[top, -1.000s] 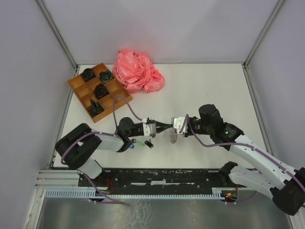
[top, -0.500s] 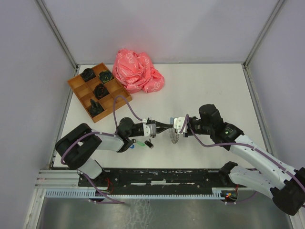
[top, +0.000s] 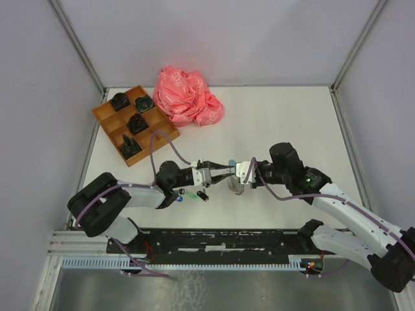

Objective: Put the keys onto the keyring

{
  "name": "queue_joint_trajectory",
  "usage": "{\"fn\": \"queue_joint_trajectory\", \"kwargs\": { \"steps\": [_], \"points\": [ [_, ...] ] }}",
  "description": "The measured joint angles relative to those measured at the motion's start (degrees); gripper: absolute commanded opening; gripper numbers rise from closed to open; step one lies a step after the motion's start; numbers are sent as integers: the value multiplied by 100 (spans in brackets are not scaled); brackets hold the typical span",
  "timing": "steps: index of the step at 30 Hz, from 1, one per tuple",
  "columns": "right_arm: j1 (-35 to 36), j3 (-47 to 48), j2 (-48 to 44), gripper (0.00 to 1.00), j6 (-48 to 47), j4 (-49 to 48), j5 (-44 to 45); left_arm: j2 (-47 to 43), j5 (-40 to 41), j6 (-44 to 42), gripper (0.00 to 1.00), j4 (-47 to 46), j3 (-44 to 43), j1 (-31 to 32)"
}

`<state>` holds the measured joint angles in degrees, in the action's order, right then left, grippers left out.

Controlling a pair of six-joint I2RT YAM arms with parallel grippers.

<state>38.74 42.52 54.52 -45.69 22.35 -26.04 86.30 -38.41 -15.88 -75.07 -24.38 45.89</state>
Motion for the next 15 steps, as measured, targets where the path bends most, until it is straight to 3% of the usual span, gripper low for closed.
{"fn": "queue_joint_trajectory", "kwargs": {
  "steps": [9, 15],
  "points": [
    [0, 9, -35, 1, -291, 212, 249, -1279, 911, 354, 51, 1298, 356, 0],
    [0, 11, -109, 1, -461, 304, 350, -2413, 2363, 1189, 62, 3069, 332, 7]
  ]
}}
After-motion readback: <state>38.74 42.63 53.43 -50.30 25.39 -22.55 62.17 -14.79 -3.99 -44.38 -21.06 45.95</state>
